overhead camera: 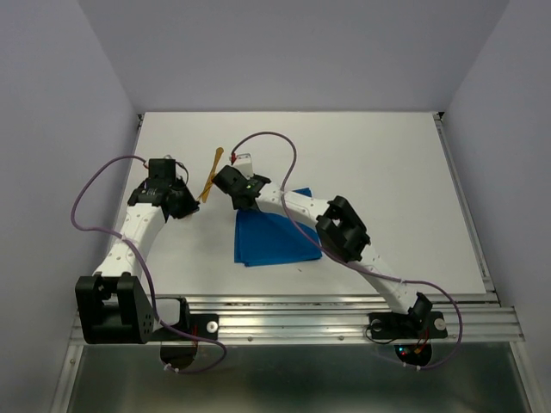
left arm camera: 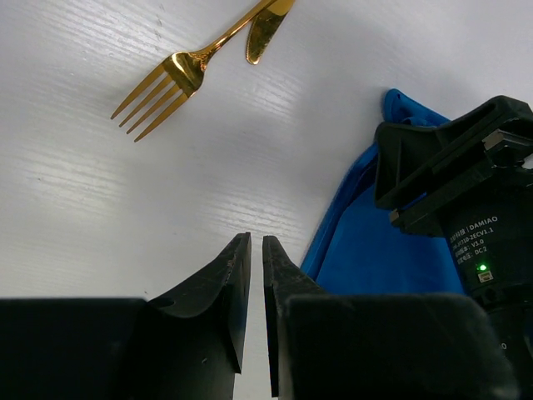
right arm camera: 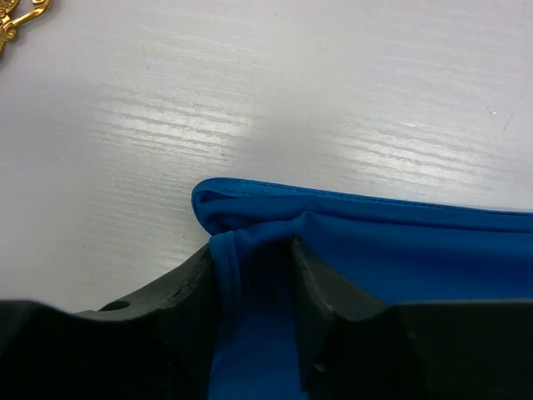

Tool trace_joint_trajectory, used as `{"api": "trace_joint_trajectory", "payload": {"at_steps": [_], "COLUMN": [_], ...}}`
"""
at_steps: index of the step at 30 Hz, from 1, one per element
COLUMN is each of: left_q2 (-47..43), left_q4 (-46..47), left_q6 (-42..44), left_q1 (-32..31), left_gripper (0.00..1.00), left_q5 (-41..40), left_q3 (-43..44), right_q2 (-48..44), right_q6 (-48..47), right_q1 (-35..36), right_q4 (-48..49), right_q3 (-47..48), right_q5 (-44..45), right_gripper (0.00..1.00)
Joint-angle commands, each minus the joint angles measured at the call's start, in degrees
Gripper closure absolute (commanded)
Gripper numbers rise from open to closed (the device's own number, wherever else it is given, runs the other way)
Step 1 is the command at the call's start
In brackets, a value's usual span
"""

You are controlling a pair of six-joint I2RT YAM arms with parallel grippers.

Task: Fold the napkin into a case and place the utensils inside
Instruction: Pick up the lower triangle-folded napkin from the center of the board.

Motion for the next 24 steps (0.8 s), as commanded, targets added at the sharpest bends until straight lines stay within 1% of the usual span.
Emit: {"api": "trace_joint_trajectory", "payload": {"at_steps": [1, 3, 4, 6, 7, 9, 10, 11, 12, 13, 14, 15, 16, 19, 20, 22, 24], "left_q2": [-1.13, -1.22, -1.3, -1.48, -1.65, -2.01, -2.1, -2.18, -2.18, -2.18, -2.1, -2.1, -2.1, -1.66, -1.05, -0.52, -0.08], "left_q4": [1.22, 1.31, 1.31, 1.49, 1.49, 1.57, 1.75, 1.84, 1.92, 2.36, 2.63, 3.06, 4.37, 7.81, 8.51, 10.62, 12.2], "left_q6": [0.6, 0.51, 0.42, 0.25, 0.25, -0.02, -0.02, -0.11, -0.11, -0.19, -0.28, -0.37, -0.72, -1.86, -2.21, -2.91, -4.23], "left_q1": [0.25, 0.25, 0.25, 0.25, 0.16, 0.25, 0.25, 0.25, 0.25, 0.25, 0.25, 0.25, 0.25, 0.25, 0.25, 0.16, 0.16], "left_gripper": [0.76, 0.76, 0.76, 0.76, 0.76, 0.76, 0.76, 0.76, 0.75, 0.71, 0.64, 0.61, 0.52, 0.4, 0.34, 0.29, 0.2], "left_q5": [0.7, 0.78, 0.87, 1.13, 1.22, 1.31, 1.48, 1.66, 2.18, 2.62, 3.85, 4.73, 5.78, 10.62, 12.63, 14.92, 17.9], "left_q3": [-1.16, -1.33, -1.51, -1.69, -1.86, -2.04, -2.3, -2.48, -2.56, -2.83, -3.44, -3.79, -4.93, -7.74, -8.27, -9.41, -11.09], "right_q2": [0.2, -2.17, -3.23, -7.34, -9.02, -12.01, -13.42, -15.96, -17.11, -18.17, -20.36, -21.51, -23.17, -24.5, -25.2, -26.0, -26.7], "right_q6": [-0.22, -2.06, -3.03, -6.79, -8.12, -11.45, -12.69, -13.66, -14.54, -16.38, -17.96, -18.15, -18.41, -19.21, -19.38, -19.47, -19.56], "right_q1": [0.59, 0.59, 0.59, 0.59, 0.59, 0.59, 0.59, 0.59, 0.59, 0.59, 0.59, 0.59, 0.59, 0.59, 0.59, 0.59, 0.59], "right_q4": [1.22, 5.34, 7.01, 14.38, 19.98, 24.67, 26.96, 30.63, 32.15, 33.56, 36.36, 37.69, 39.01, 39.11, 39.11, 39.11, 41.21], "right_q3": [-4.69, -7.51, -9.0, -15.41, -18.13, -25.23, -27.36, -29.3, -31.15, -34.56, -36.25, -37.92, -40.63, -42.24, -43.28, -44.52, -45.92], "right_q5": [1.15, -0.25, -2.52, -6.04, -9.28, -12.64, -14.83, -18.59, -20.54, -22.74, -26.85, -28.54, -31.08, -35.41, -37.77, -39.54, -41.39], "right_gripper": [0.67, 0.73, 0.78, 0.82, 0.84, 0.89, 0.93, 0.95, 0.97, 0.99, 0.99, 0.99, 0.99, 0.99, 0.99, 0.99, 0.99]}}
